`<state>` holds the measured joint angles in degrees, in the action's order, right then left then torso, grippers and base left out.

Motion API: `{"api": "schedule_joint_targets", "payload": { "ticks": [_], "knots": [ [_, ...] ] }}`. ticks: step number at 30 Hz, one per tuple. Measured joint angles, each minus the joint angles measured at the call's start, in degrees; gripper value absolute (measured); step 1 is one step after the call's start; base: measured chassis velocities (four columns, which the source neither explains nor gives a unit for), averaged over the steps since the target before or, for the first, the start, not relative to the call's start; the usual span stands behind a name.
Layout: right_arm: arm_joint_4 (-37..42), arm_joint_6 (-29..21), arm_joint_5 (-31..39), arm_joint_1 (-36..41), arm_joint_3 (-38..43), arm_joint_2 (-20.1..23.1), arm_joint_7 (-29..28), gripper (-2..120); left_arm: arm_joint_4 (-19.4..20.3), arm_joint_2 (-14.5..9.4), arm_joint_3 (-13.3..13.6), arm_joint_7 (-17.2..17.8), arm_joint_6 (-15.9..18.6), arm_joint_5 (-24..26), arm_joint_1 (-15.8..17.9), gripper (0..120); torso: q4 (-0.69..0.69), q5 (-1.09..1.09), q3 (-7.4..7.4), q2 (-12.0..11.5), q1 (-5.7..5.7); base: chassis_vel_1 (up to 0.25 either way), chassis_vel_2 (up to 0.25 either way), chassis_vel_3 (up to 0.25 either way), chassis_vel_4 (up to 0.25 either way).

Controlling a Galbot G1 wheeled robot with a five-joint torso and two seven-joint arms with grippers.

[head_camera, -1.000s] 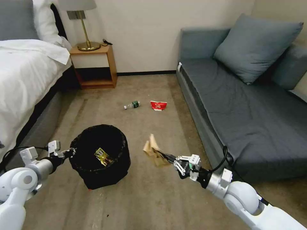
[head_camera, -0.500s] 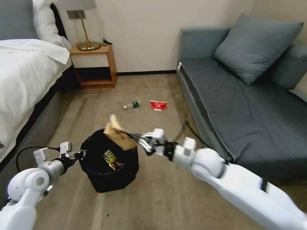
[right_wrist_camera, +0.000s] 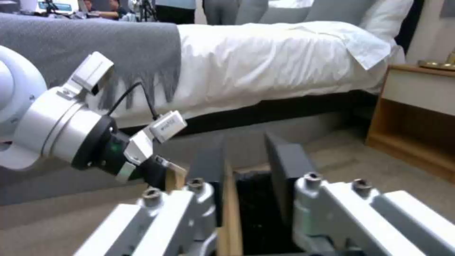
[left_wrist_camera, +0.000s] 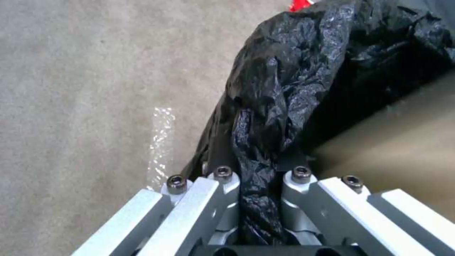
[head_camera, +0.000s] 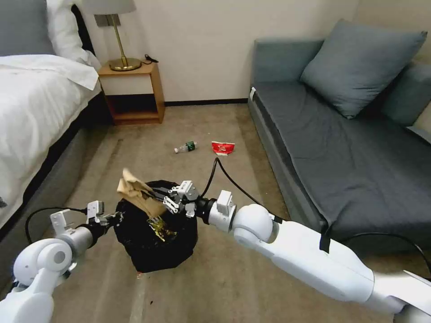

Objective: Pick up the trash bin, then pick up the garbage on the floor and place it into the trash bin.

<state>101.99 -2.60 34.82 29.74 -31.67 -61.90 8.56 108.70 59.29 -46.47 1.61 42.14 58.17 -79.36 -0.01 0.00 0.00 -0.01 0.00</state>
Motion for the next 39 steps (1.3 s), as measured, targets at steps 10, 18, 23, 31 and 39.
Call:
{"api": "schedule_joint_targets", "payload": {
  "ticks": [10, 18, 23, 31, 39],
  "knots": [
    [1.85, 0.0, -0.43, 2.73, 2.81, 0.77, -1.01, 59, 0.23, 0.21, -0.71, -0.1, 0.0, 0.05, -0.47, 7, 0.0, 0.0, 0.0, 0.0, 0.0, 0.0, 0.0, 0.0, 0.0],
    [5.78, 1.62, -3.99, 10.81, 11.31, 4.18, -5.26, 90, 0.13, -0.34, -2.66, -0.39, 0.0, 0.29, -1.2, 7, 0.01, 0.01, -0.01, 0.0, 0.0, 0.0, 0.0, 0.0, 0.0],
    [8.17, 2.85, -7.69, 18.93, 15.78, 6.55, -7.33, 99, -0.39, -0.74, -4.13, -0.62, 0.0, 1.19, -1.54, 7, -0.01, 0.0, -0.01, 0.01, 0.0, 0.0, 0.0, 0.0, 0.0],
    [8.2, 5.08, -10.29, 26.88, 20.18, 5.19, -9.22, 100, -0.23, -1.3, -5.15, -0.7, 0.0, 1.99, -1.94, 7, 0.0, 0.01, -0.01, 0.01, 0.0, 0.0, 0.0, 0.0, 0.0],
    [8.33, 7.09, -10.67, 31.36, 22.91, 3.87, -10.64, 100, 0.98, -0.64, -5.69, -0.71, 0.0, 1.99, -2.85, 7, 0.0, 0.01, -0.01, 0.01, 0.0, 0.0, 0.0, 0.0, 0.0]
  ]
}}
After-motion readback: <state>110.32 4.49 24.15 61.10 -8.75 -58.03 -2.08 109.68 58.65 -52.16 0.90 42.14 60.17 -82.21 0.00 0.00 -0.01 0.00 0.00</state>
